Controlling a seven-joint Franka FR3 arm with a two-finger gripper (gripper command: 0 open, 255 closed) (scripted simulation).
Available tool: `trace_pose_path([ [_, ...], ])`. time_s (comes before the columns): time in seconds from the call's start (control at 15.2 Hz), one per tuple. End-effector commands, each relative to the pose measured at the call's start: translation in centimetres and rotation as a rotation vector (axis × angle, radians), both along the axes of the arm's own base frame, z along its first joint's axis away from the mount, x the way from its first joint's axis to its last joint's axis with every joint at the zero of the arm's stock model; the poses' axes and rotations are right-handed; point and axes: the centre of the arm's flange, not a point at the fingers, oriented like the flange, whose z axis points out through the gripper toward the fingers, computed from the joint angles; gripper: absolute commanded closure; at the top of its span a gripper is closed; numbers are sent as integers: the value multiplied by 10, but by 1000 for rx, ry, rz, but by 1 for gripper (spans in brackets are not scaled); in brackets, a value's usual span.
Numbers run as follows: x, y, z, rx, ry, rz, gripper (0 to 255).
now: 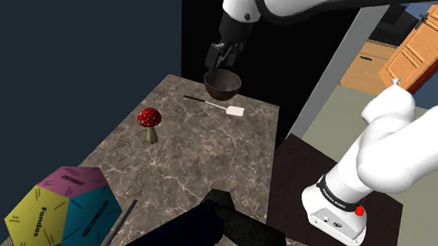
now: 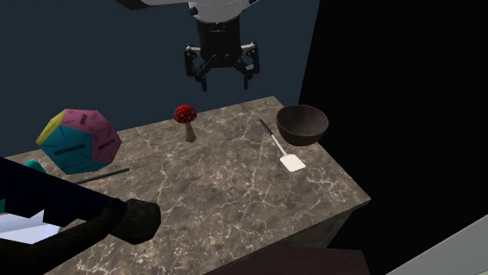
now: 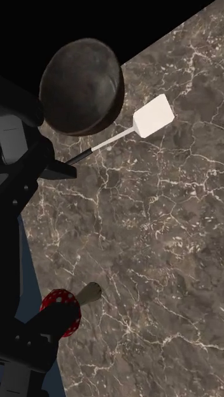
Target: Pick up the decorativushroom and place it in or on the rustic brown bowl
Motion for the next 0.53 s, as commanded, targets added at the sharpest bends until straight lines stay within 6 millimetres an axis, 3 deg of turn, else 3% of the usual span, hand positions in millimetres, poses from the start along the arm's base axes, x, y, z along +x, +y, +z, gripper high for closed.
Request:
trace_pose_path([
  [0.0,16,19,-13,-7,-6,16,0],
  [0.46,65,81,-63,-39,-21,67,0],
])
